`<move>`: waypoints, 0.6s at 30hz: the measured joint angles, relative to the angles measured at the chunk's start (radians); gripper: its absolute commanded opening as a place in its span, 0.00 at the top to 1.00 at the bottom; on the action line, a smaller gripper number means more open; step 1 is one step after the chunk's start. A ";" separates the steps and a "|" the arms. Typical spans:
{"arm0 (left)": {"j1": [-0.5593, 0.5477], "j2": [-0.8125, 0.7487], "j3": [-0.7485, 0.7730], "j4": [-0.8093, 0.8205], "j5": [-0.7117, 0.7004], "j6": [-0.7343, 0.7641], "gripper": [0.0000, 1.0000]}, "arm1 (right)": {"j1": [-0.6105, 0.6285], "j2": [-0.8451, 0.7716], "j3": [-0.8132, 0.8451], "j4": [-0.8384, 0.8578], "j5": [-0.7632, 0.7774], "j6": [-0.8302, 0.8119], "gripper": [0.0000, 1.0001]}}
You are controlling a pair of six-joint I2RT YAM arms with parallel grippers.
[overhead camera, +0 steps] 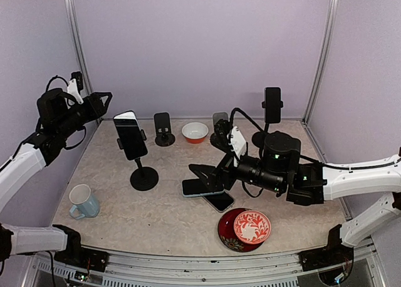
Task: Place the phone on the phone stand
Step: Adjust the phone stand with the phone at the center of the board.
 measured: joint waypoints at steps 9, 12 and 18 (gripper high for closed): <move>-0.025 -0.121 -0.042 -0.089 -0.020 -0.053 0.01 | 0.000 0.004 0.008 -0.003 0.000 0.000 0.00; -0.108 -0.159 -0.045 -0.160 -0.080 -0.081 0.01 | 0.000 0.013 0.023 -0.004 0.000 0.000 0.00; -0.362 -0.197 -0.062 -0.260 -0.256 -0.178 0.01 | 0.000 0.063 0.086 -0.038 0.040 -0.008 0.00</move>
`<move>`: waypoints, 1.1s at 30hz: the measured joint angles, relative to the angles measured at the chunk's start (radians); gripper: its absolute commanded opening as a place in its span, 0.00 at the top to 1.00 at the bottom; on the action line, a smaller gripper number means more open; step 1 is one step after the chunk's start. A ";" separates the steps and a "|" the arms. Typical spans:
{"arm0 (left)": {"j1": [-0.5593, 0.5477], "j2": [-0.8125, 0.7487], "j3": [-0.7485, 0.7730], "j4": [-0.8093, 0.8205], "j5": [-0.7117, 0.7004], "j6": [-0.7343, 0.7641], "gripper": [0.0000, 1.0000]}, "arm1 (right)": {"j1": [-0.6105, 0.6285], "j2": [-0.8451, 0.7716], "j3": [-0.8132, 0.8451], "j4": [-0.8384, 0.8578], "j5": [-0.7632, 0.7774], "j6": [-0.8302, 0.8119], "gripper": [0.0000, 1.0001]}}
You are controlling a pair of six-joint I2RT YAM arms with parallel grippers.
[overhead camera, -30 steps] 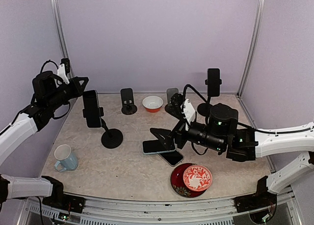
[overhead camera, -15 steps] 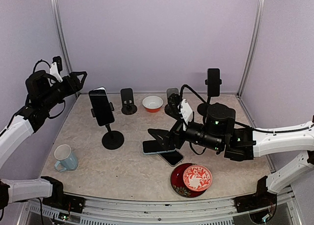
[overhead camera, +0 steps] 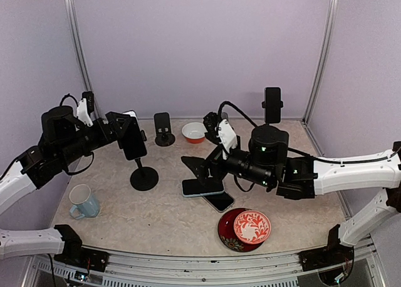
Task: Place the phone on the phone stand
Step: Adjust the phone stand with the phone at the center of the board.
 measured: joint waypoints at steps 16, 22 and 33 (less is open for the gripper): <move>-0.137 0.104 -0.057 -0.087 -0.241 -0.105 0.01 | -0.100 0.670 0.603 -0.096 0.176 -0.046 0.00; -0.132 0.102 -0.063 -0.089 -0.272 -0.104 0.01 | -0.099 0.767 0.715 -0.127 0.110 -0.049 0.00; -0.103 0.102 -0.078 -0.062 -0.236 -0.073 0.01 | -0.063 0.767 0.732 -0.124 0.021 -0.070 0.00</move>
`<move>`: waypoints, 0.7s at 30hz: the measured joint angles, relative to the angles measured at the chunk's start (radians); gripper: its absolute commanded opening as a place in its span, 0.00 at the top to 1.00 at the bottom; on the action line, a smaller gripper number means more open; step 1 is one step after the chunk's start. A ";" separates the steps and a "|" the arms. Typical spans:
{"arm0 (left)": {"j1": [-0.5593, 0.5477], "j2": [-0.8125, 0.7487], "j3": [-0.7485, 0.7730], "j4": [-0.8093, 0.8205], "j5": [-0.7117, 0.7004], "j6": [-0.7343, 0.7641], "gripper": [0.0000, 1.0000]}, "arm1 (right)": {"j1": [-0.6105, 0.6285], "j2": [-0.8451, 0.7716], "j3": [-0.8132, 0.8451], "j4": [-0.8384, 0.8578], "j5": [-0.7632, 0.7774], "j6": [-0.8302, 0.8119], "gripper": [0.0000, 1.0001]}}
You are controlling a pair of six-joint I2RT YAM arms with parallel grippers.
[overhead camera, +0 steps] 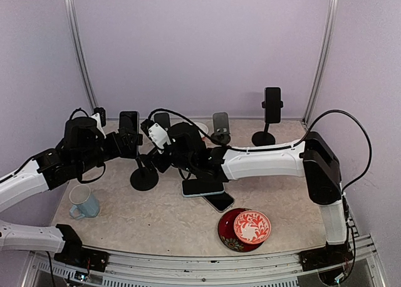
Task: Place the phone on the phone stand
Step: Adjust the phone stand with the phone at the center of the board.
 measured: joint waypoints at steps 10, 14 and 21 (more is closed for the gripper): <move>0.015 -0.035 -0.005 0.044 0.107 0.126 0.01 | 0.005 -0.058 -0.152 -0.002 0.006 0.022 0.00; 0.071 -0.059 -0.005 0.047 0.161 0.179 0.01 | 0.001 -0.148 -0.261 -0.011 0.006 0.037 0.00; 0.144 -0.044 -0.005 0.047 0.272 0.301 0.01 | 0.000 -0.360 -0.429 0.013 0.007 0.062 0.00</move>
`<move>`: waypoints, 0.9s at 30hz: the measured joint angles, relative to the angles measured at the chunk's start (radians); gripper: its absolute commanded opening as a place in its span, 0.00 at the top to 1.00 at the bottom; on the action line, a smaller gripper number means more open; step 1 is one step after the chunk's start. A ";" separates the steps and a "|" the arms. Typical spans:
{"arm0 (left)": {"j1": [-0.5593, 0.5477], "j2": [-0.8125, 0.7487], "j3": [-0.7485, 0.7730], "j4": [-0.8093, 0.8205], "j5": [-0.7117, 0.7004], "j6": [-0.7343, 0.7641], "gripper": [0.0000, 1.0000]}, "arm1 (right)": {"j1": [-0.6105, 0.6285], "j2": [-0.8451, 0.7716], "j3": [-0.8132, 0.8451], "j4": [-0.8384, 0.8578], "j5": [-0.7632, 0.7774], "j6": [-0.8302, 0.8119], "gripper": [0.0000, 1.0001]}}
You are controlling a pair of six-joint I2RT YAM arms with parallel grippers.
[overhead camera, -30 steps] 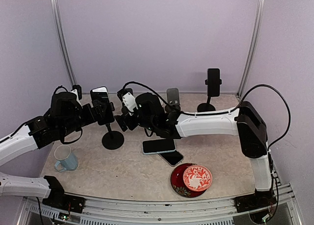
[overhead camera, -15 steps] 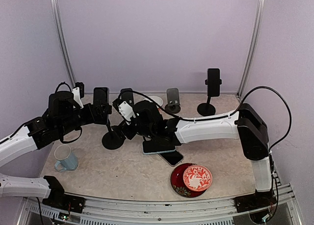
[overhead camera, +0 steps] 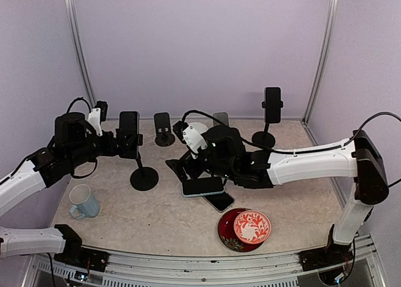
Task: Place the phone on the phone stand
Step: Adjust the phone stand with the phone at the center of the board, then pick up the phone stand with the phone from the center of the board.
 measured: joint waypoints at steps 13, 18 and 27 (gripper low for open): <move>0.048 0.062 0.000 -0.010 0.090 0.079 0.01 | -0.003 -0.178 -0.171 0.033 0.023 0.024 0.00; 0.049 0.096 0.008 -0.014 0.093 0.089 0.01 | -0.003 -0.182 -0.192 0.042 0.023 0.030 0.00; 0.052 0.132 0.035 -0.015 0.096 0.094 0.01 | -0.004 -0.182 -0.194 0.045 0.023 0.031 0.00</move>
